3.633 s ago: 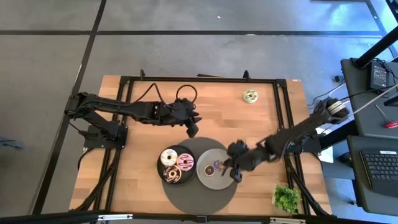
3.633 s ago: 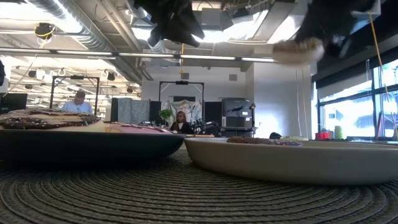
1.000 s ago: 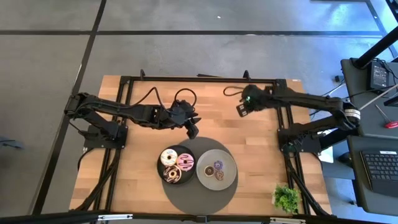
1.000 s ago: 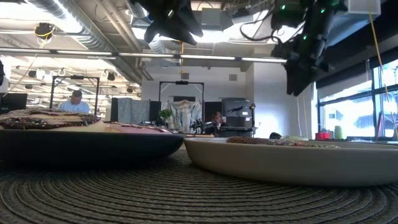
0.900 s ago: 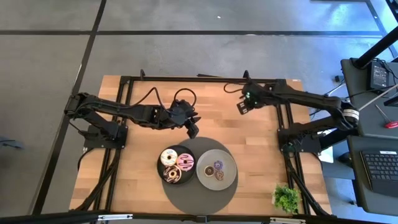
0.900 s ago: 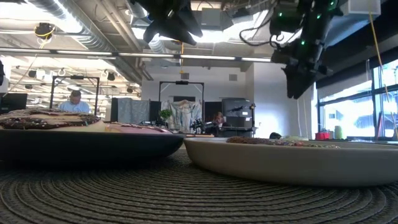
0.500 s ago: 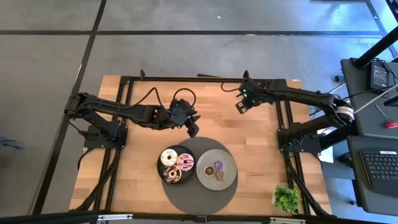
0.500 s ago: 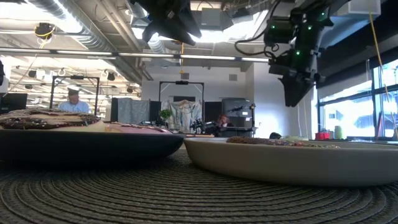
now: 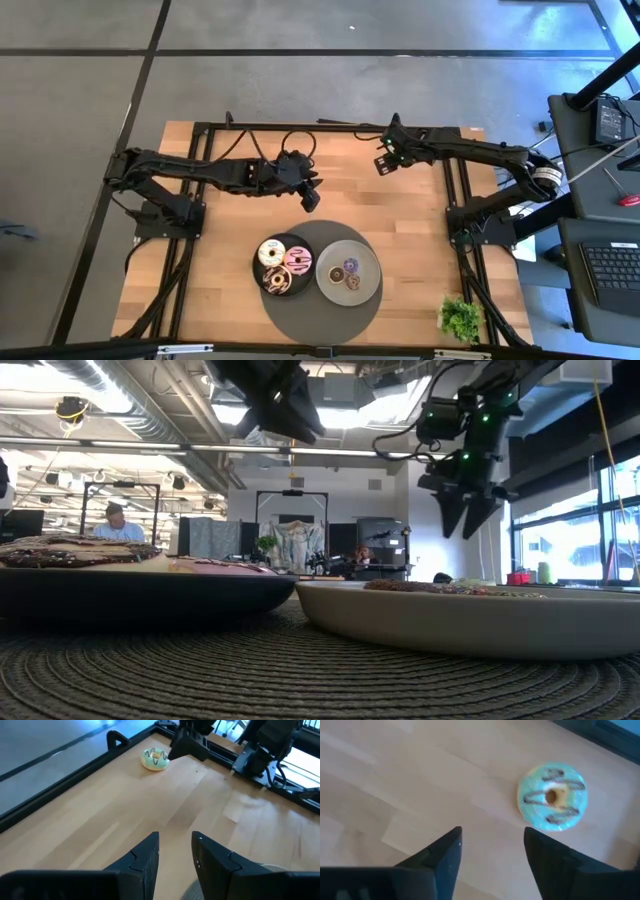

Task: Pick & Place donuts
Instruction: Put the big light green donut on the black plate

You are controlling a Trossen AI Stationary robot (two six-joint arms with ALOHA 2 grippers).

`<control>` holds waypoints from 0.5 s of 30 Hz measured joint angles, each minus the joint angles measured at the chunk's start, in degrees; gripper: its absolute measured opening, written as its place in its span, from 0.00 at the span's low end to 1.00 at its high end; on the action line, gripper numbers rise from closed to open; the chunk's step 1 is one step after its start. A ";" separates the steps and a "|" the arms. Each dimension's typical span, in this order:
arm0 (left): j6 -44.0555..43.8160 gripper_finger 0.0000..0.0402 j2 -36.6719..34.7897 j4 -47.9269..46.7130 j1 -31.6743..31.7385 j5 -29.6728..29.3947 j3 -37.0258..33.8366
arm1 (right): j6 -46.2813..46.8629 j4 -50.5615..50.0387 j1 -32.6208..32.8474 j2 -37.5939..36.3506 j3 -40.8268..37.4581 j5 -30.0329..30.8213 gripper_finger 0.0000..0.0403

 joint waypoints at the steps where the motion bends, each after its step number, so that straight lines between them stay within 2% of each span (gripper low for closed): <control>1: 0.63 0.28 0.00 -0.02 0.56 0.82 0.00 | -0.46 1.24 0.02 0.49 0.00 0.04 0.54; 8: 3.80 0.28 0.00 -0.08 4.01 6.38 0.00 | 0.94 2.31 -3.33 7.28 0.00 0.28 0.52; 15: 7.28 0.28 0.00 -0.13 6.10 7.84 0.00 | -2.63 6.53 -5.04 13.97 -0.02 5.05 0.45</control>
